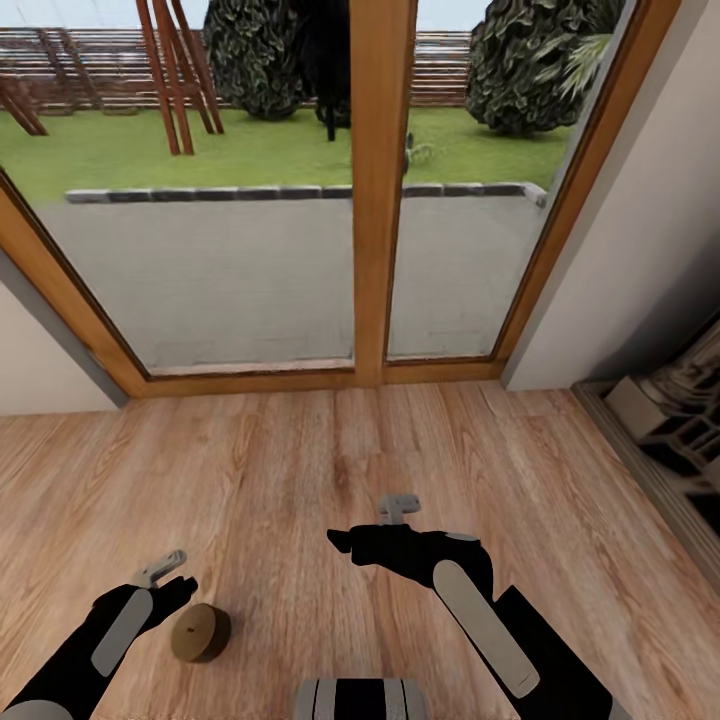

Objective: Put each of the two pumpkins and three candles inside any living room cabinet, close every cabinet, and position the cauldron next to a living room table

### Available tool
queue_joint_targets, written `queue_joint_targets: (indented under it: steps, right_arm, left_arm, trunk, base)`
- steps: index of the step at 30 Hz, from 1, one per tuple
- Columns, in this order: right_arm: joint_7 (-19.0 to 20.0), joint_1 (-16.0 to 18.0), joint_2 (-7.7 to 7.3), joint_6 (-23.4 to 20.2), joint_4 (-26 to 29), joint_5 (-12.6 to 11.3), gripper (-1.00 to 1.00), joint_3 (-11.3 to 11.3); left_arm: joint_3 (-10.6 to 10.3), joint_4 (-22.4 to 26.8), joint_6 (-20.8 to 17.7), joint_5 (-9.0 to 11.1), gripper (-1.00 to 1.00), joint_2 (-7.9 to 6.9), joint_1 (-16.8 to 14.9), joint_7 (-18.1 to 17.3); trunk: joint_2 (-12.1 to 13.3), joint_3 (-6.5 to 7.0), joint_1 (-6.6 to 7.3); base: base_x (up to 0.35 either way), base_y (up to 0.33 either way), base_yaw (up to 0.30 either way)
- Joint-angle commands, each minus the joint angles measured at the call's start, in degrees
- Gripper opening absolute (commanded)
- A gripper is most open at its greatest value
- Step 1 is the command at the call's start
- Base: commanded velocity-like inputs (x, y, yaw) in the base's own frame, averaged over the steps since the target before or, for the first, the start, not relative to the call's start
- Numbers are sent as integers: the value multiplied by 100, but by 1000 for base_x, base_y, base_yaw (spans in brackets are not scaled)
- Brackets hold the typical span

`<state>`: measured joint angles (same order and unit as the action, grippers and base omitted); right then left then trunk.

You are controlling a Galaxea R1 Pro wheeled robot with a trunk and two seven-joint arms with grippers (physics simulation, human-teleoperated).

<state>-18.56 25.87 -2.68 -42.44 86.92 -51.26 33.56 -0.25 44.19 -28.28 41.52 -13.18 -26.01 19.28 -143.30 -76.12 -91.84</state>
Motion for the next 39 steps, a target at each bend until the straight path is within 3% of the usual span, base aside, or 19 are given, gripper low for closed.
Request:
queue_joint_targets:
  steps: [1, 23, 30, 39]
  right_arm:
    - [-60, 7, -4, 0, 8, -60, 100, 11]
    - [-66, 6, -4, 7, -8, -59, 100, 11]
    - [-65, 8, -4, 8, -8, -59, 100, 11]
    - [-68, 8, -4, 15, -8, -59, 100, 11]
  left_arm:
    - [-2, 11, -16, 56, 100, -1, -1, 48]
    - [-33, 54, -14, 48, 100, 37, -1, -44]
    - [-543, 79, -11, 41, 100, 129, -1, -47]
    - [-650, 81, 25, 41, 100, 141, -1, -47]
  trunk:
    - [-3, -27, -1]
    - [-33, -515, -58]
    - [-33, -515, -58]
    - [-38, -603, -68]
  base:
    - [0, 0, 0]
    - [0, 0, 0]
    - [0, 0, 0]
    - [0, 0, 0]
